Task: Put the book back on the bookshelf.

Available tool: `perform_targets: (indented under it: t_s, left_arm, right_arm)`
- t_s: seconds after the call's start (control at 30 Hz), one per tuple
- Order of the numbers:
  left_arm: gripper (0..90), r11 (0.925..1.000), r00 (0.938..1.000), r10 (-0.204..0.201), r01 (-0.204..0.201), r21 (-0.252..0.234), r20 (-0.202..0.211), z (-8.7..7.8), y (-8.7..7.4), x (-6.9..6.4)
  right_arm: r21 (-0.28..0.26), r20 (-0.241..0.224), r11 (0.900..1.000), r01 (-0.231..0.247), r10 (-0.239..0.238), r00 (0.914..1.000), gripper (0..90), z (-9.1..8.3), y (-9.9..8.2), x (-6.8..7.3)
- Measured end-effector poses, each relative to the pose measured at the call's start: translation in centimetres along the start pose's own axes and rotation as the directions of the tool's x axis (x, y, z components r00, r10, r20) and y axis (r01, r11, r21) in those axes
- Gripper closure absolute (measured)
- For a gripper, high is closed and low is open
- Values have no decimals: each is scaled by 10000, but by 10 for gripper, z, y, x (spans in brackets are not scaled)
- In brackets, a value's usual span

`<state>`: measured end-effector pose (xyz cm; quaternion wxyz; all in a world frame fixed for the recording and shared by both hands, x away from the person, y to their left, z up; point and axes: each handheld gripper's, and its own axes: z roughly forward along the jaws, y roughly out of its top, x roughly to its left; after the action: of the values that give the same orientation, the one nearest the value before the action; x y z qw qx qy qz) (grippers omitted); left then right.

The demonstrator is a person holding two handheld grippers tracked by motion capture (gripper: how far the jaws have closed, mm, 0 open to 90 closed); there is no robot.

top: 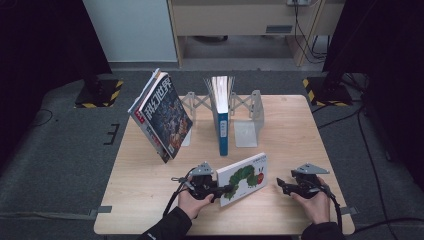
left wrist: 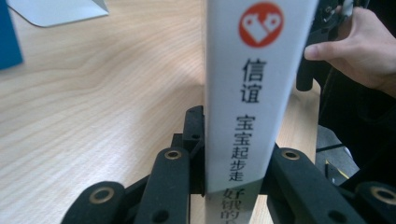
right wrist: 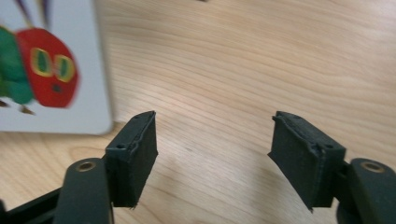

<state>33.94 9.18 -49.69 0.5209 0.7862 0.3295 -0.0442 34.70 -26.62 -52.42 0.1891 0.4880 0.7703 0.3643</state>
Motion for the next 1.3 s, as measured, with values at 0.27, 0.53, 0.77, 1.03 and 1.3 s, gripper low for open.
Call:
perform_targets:
  t_s: [0.27, 0.53, 0.77, 1.03, 1.3]
  left_arm:
    - [746, 9997, 9991, -32, 22, -231, -426, -16, 9, 3]
    - [746, 9967, 9961, 78, -149, -796, -882, -33, 20, 3]
    - [746, 9922, 9927, 149, -296, -1212, -1201, -42, 30, 3]
    - [745, 9857, 9894, 186, -422, -1633, -1437, -45, 42, 3]
    - [747, 9766, 9826, 127, -520, -2087, -1853, -43, 57, 5]
  right_arm:
    - [450, 593, 9990, -36, 10, 9982, 192, 1, -5, -8]
    - [603, 712, 9981, 95, -138, 9974, 146, 5, -9, -11]
    - [420, 673, 9990, 123, -151, 9976, 86, 8, -11, -9]
    - [443, 713, 9990, 89, -120, 9974, 57, 9, -11, -9]
    - [448, 710, 9990, 78, -110, 9974, 57, 9, -11, -9]
